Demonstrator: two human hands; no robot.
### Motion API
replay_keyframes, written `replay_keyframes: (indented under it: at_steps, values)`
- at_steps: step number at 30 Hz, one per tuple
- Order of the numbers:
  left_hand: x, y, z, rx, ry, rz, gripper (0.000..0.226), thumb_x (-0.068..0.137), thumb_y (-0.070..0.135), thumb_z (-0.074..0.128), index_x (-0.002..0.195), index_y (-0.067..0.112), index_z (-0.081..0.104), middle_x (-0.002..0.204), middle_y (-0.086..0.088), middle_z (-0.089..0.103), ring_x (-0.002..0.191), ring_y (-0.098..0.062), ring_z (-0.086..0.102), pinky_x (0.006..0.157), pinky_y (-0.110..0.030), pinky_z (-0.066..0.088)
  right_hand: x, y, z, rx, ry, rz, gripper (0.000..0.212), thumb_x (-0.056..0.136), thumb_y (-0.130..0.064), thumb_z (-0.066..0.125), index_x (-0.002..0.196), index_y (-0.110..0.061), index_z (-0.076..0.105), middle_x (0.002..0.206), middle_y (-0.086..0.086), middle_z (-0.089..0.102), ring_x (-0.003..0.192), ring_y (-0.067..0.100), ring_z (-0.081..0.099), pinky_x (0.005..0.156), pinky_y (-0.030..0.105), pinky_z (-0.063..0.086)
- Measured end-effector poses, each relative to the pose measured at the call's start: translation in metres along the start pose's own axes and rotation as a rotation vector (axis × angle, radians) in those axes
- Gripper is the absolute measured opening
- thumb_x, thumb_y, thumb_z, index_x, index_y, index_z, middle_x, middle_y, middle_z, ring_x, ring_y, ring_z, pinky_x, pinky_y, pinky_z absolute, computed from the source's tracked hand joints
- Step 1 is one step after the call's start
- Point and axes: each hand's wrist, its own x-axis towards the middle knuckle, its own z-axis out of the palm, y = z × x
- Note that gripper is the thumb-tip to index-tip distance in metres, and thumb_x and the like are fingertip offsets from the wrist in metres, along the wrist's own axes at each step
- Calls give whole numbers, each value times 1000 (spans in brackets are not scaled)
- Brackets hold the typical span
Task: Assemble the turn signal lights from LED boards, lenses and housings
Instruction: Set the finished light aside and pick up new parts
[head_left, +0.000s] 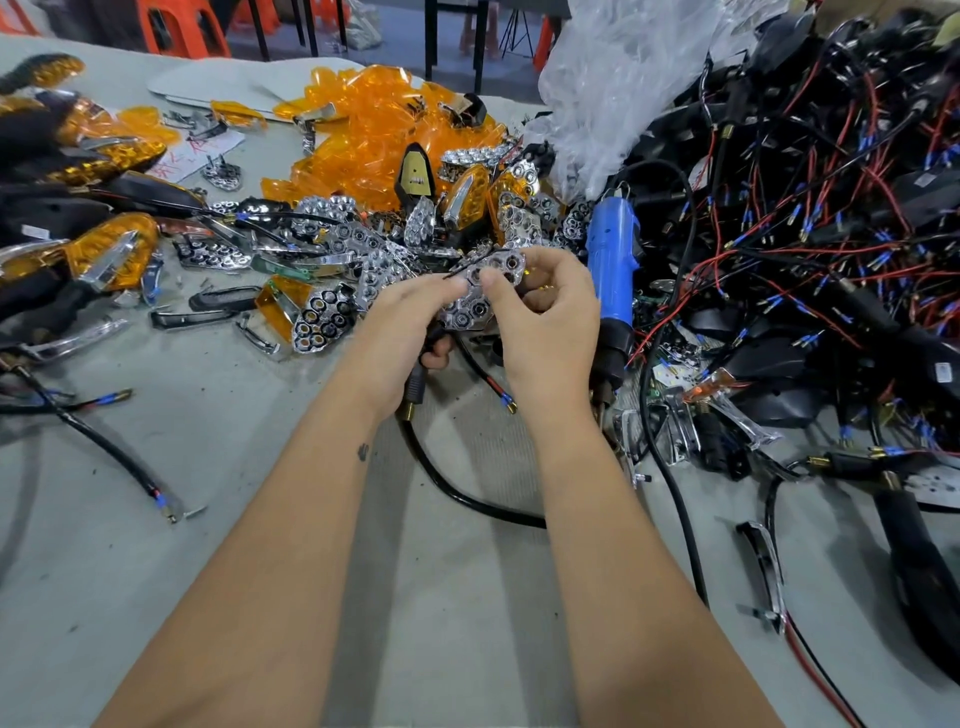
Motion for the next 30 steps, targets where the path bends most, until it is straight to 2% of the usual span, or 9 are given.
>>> replay_keyframes:
  at_steps: [2,6,9,14,17,21,27,29,30]
  values:
    - [-1,1,2,45,-39,38,25,95,21,62,72,27,71,68,6,44,51,-10,39,43,-18,28,-1,0,0,7,3,-7,34,83,-23,79,107,-27,56,95,0,51,73,9,44,71,22,46]
    - [-1,1,1,107,-95,98,20,95,12,64,83,26,70,66,2,47,53,-8,37,45,-18,28,0,-1,-1,39,4,31,44,82,-25,80,115,-31,52,94,-2,53,73,8,49,70,19,50]
    - [-2,0,0,160,-113,118,12,93,6,65,97,17,68,70,-7,42,54,-9,33,48,-21,26,2,0,-1,59,-21,76,37,85,-28,78,116,-24,59,94,-3,57,78,10,54,78,29,55]
    - [-1,-1,-1,121,-127,120,16,94,4,62,85,18,60,68,2,48,53,-4,39,47,-16,31,3,0,-2,90,-122,138,34,98,-34,61,112,-3,67,100,5,65,99,23,63,96,52,51]
    - [0,-3,-4,93,-151,130,23,94,4,62,89,25,66,68,6,50,54,-4,38,48,-16,30,1,-2,-4,160,-174,110,23,101,-29,58,88,-12,65,86,8,60,82,21,57,81,43,50]
    - [2,-4,-6,93,-157,146,30,83,16,69,112,26,66,72,16,62,54,-1,43,48,-15,35,-1,-4,-5,236,-220,125,23,102,-31,55,87,-18,67,85,5,62,81,16,56,77,35,46]
    - [1,-2,-3,23,-127,101,16,88,41,64,98,38,76,71,12,49,54,-5,41,46,-14,33,2,1,-3,266,-181,147,43,99,-32,60,97,10,55,83,5,47,78,19,41,76,35,36]
    - [2,-2,-3,20,-121,94,17,89,42,63,99,39,76,71,13,48,54,-5,41,46,-14,33,3,1,-4,275,-182,164,40,97,-33,62,89,5,56,79,6,43,75,21,37,73,37,33]
    - [2,-2,-3,14,-118,90,17,89,42,63,99,38,76,71,13,48,54,-5,40,46,-14,33,3,1,-4,267,-190,163,32,97,-34,63,81,-6,58,74,6,40,72,21,36,70,36,32]
